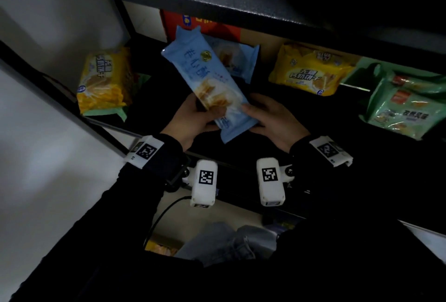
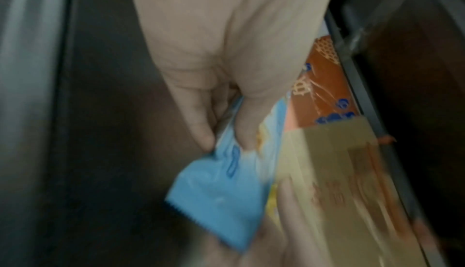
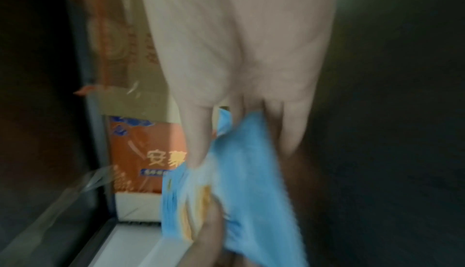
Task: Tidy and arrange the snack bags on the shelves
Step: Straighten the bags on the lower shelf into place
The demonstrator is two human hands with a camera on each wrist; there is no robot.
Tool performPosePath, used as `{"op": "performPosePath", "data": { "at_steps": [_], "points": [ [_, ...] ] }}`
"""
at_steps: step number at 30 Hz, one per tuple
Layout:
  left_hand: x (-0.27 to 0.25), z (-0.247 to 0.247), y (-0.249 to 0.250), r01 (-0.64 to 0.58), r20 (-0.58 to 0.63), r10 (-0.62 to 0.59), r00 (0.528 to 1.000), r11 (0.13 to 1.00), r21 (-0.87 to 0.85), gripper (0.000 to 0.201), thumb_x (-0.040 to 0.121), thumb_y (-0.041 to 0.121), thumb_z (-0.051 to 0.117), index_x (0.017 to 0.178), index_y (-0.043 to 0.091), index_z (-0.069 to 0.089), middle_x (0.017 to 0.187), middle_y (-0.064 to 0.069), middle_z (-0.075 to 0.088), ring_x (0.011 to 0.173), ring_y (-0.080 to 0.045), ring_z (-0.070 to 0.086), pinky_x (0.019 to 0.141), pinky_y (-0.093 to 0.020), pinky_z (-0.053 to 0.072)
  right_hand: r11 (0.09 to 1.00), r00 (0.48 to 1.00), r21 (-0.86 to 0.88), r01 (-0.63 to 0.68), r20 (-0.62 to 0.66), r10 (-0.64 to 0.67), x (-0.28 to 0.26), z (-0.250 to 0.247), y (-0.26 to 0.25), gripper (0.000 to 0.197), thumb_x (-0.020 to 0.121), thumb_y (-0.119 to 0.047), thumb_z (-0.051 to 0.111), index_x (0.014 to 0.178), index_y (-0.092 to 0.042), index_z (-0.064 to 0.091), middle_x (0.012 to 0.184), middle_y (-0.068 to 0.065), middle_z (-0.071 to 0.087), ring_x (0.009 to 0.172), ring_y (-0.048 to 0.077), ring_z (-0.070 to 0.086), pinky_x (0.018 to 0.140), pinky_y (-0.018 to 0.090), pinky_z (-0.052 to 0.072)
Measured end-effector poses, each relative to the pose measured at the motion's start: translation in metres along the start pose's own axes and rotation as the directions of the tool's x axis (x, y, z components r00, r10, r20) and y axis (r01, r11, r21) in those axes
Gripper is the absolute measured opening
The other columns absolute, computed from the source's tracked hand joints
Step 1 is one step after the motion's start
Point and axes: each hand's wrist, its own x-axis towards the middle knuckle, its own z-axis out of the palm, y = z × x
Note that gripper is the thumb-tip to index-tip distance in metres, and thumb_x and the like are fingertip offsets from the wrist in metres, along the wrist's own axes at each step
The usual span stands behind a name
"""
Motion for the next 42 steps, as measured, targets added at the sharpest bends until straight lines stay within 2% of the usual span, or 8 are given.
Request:
{"op": "performPosePath", "data": {
  "at_steps": [5,8,12,23,30,34,38,42],
  "points": [
    [-0.008,-0.008,0.011,-0.007,0.056,0.009,0.998,0.999,-0.037,0.042,0.087,0.01,0.066,0.128,0.011,0.054,0.119,-0.007,0.067,0.105,-0.02,0.067,0.081,-0.032,0.058,0.99,0.997,-0.12,0.075,0.023,-0.073,-0.002,0.008,-0.001,0.011,0.089,-0.012,0.064,0.095,-0.021,0.067,0.1,0.004,0.07,0.084,0.013,0.067,0.079,0.026,0.056],
    [-0.005,-0.015,0.024,-0.056,-0.083,0.039,0.996,0.974,-0.221,0.034,0.093,0.01,0.058,0.127,0.005,0.055,0.112,-0.008,0.068,0.098,-0.022,0.068,0.08,-0.035,0.059,0.974,0.996,-0.212,0.077,0.05,-0.067,-0.003,0.009,0.003,0.014,0.087,-0.012,0.066,0.1,-0.018,0.066,0.11,0.008,0.069,0.098,0.021,0.066,0.09,0.033,0.053],
    [-0.009,-0.012,0.023,-0.043,-0.045,0.038,0.998,0.993,-0.11,0.038,0.092,0.007,0.059,0.129,0.002,0.054,0.115,-0.011,0.067,0.096,-0.022,0.068,0.076,-0.032,0.059,0.978,0.988,-0.177,0.115,0.123,-0.094,-0.006,0.02,-0.007,0.026,0.088,-0.011,0.065,0.113,-0.016,0.061,0.113,0.004,0.068,0.091,0.008,0.066,0.076,0.019,0.055],
    [-0.02,-0.011,0.05,-0.131,-0.057,0.118,0.991,0.935,-0.33,0.039,0.099,0.014,0.047,0.135,-0.002,0.049,0.127,-0.022,0.059,0.107,-0.031,0.063,0.092,-0.045,0.054,0.986,0.98,-0.073,0.153,0.139,-0.142,-0.01,0.05,-0.034,0.033,0.091,-0.014,0.062,0.123,-0.01,0.059,0.122,0.012,0.065,0.111,0.027,0.064,0.097,0.044,0.051],
    [-0.03,-0.002,0.048,-0.058,0.025,0.073,0.997,0.924,-0.378,0.035,0.099,0.009,0.042,0.131,-0.003,0.05,0.114,-0.02,0.063,0.097,-0.028,0.066,0.087,-0.039,0.055,0.967,0.955,-0.017,0.255,-0.155,-0.254,-0.001,0.076,-0.053,0.017,0.092,-0.017,0.061,0.103,-0.006,0.068,0.098,0.01,0.07,0.09,0.02,0.067,0.085,0.037,0.054],
    [-0.033,-0.001,0.045,-0.067,0.013,0.081,0.997,0.894,-0.443,0.04,0.105,0.02,0.033,0.135,-0.004,0.045,0.121,-0.023,0.06,0.103,-0.03,0.063,0.091,-0.04,0.054,0.977,0.975,0.025,0.211,-0.079,-0.208,-0.003,0.072,-0.05,0.024,0.091,-0.021,0.063,0.108,-0.005,0.067,0.107,0.015,0.071,0.098,0.028,0.068,0.09,0.043,0.055],
    [-0.029,-0.009,0.042,-0.072,-0.051,0.051,0.997,0.785,-0.615,0.046,0.105,0.031,0.029,0.132,-0.002,0.048,0.112,-0.019,0.065,0.094,-0.029,0.065,0.083,-0.039,0.056,0.926,0.987,-0.341,0.162,0.059,-0.151,-0.01,0.053,-0.044,0.054,0.079,-0.026,0.077,0.127,-0.015,0.055,0.118,0.003,0.067,0.102,0.016,0.066,0.088,0.036,0.055],
    [-0.024,-0.018,0.033,-0.067,-0.106,-0.013,0.994,0.691,-0.719,0.046,0.103,0.036,0.037,0.136,0.005,0.048,0.123,-0.014,0.063,0.102,-0.028,0.063,0.087,-0.045,0.052,0.77,0.98,-0.616,0.17,0.027,-0.195,-0.022,0.022,-0.037,0.035,0.076,-0.019,0.079,0.107,-0.013,0.064,0.105,-0.001,0.068,0.091,0.01,0.063,0.079,0.026,0.052]
  ]
}}
